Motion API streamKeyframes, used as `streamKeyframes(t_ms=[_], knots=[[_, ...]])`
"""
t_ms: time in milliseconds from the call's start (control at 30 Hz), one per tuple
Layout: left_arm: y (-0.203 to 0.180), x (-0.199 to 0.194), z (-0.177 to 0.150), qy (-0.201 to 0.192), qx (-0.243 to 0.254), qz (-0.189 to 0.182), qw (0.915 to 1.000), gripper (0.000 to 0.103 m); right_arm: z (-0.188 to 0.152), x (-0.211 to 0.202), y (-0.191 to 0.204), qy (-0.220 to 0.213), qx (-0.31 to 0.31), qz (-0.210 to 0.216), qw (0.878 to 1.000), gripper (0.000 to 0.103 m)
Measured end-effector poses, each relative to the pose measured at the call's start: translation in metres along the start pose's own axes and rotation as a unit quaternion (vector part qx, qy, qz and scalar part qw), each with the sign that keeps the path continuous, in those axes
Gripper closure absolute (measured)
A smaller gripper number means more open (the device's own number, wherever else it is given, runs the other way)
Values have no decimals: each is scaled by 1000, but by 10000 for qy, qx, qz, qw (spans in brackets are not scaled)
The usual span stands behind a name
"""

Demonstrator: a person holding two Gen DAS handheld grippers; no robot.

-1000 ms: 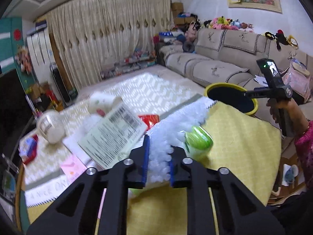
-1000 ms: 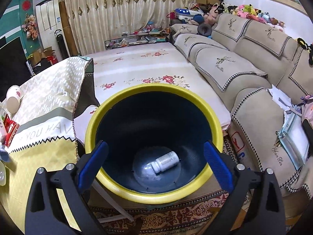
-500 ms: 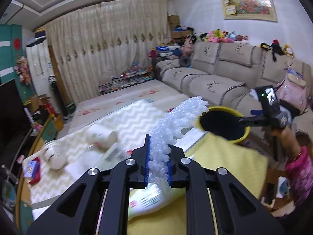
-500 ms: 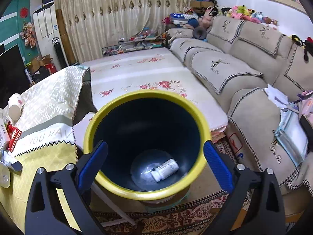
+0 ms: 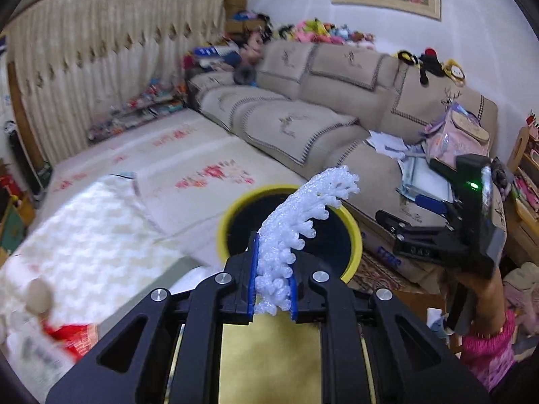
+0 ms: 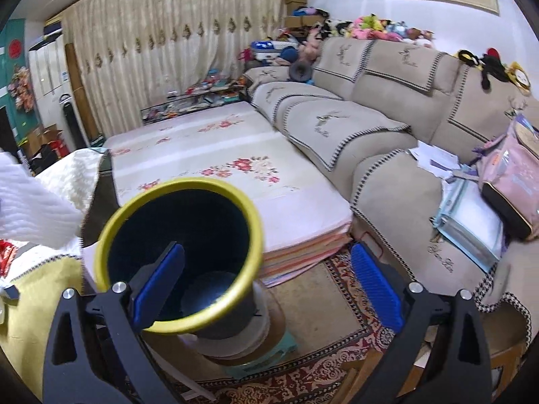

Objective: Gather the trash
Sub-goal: 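Grasp the bubble wrap with the left gripper and drop it into the bin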

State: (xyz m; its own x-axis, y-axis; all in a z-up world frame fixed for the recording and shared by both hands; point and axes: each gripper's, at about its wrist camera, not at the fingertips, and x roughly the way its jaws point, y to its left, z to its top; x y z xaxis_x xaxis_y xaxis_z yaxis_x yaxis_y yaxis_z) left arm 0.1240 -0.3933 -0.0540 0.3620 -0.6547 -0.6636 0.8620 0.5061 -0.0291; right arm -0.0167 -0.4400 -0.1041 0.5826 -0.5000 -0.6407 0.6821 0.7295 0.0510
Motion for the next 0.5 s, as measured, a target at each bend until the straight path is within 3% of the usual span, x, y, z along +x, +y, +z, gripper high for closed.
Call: streamKeyframes(t_ms=[200,300,333,500], knots=[[-13,70,21,248,-96,25,9996,82,-2,7,-15,65,135,57,9999,9],[-15,88,26,320,-113,89,9994,61,-3,10,-18,97,197,76,9997,8],[-15,92,27,315,-123,125,9993,46,-4,10,-18,111,210,86,9997,8],[-8,87,26,187,-211,244,9993,41,-4,11,-15,134,205,134,9996,8]])
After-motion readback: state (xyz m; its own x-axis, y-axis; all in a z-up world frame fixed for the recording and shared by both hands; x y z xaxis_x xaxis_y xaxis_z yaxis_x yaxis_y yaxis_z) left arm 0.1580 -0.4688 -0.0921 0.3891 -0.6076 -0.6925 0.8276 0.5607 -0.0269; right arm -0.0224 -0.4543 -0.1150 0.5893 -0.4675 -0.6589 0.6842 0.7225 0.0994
